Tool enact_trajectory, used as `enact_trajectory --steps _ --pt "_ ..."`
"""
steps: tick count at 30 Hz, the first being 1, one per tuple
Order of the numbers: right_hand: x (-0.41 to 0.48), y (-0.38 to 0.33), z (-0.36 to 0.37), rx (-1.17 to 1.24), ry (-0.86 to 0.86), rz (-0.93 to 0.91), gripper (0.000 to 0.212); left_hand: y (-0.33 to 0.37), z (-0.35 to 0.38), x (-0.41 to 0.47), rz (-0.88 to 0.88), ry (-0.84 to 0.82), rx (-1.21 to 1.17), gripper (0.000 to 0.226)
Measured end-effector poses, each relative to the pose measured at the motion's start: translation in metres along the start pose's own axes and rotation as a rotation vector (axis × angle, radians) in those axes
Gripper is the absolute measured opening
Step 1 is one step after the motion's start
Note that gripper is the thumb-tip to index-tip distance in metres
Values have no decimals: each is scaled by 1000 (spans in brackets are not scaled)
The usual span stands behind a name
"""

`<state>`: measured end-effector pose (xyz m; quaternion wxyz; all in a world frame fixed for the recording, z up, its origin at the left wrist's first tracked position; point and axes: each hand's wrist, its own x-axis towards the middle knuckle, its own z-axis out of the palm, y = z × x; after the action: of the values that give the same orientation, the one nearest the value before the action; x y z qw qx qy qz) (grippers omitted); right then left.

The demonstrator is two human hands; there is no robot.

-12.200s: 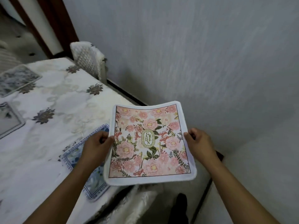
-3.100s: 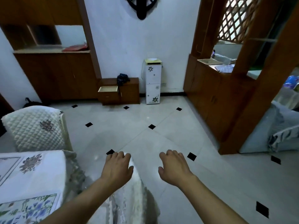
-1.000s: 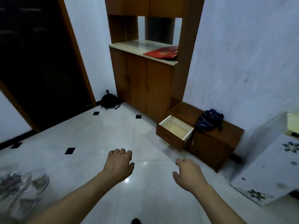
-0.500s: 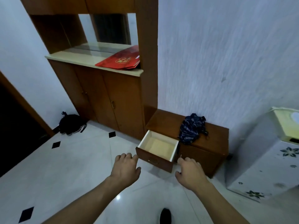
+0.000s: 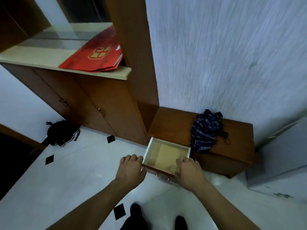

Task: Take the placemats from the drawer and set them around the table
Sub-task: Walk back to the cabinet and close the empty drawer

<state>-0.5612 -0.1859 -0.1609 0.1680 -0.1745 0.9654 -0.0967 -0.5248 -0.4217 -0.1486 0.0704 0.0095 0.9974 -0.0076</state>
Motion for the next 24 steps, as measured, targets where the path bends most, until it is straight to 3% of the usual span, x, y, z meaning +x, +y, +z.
enact_trajectory --steps 12,17,24 --pt "99 -37 71 176 25 376 34 -83 84 141 371 -176 10 31" --pt "137 -37 128 254 -18 460 29 -97 146 159 384 -240 -60 30" --pt "184 2 214 438 -6 499 21 -80 238 184 244 -281 -224 30"
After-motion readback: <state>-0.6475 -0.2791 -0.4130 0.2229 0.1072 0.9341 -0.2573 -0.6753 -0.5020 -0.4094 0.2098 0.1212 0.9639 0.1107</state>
